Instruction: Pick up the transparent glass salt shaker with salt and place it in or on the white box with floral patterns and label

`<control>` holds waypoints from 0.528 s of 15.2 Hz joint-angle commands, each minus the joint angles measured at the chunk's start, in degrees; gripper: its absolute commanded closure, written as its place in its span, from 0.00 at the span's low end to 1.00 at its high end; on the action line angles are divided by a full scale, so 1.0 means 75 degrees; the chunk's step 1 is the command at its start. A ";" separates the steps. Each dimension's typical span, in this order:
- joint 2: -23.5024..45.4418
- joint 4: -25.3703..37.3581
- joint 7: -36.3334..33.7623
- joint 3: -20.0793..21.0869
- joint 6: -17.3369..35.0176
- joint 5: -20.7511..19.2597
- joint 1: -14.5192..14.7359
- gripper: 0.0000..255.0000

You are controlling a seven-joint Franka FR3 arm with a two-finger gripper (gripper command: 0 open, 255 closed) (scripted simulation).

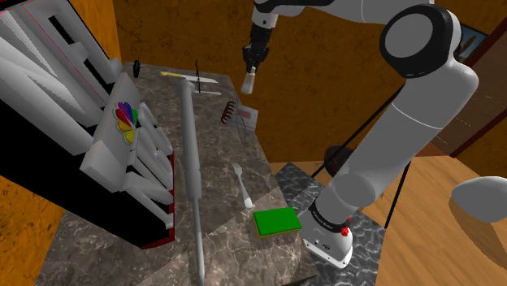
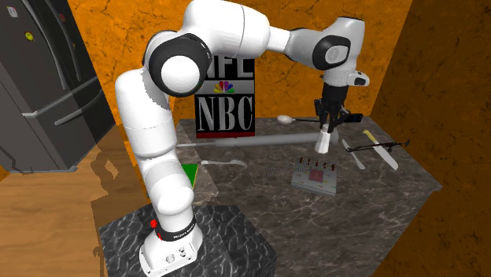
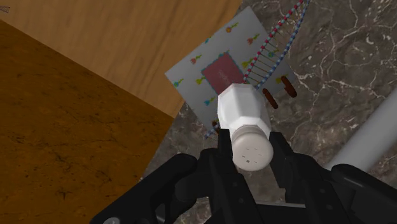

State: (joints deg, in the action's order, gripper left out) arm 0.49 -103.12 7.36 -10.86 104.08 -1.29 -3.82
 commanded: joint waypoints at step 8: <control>0.0097 -0.0813 0.0000 -0.0006 0.0914 0.0013 -0.0007 1.00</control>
State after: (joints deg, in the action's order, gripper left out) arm 0.98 -108.67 7.22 -10.84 110.11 -1.24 -3.80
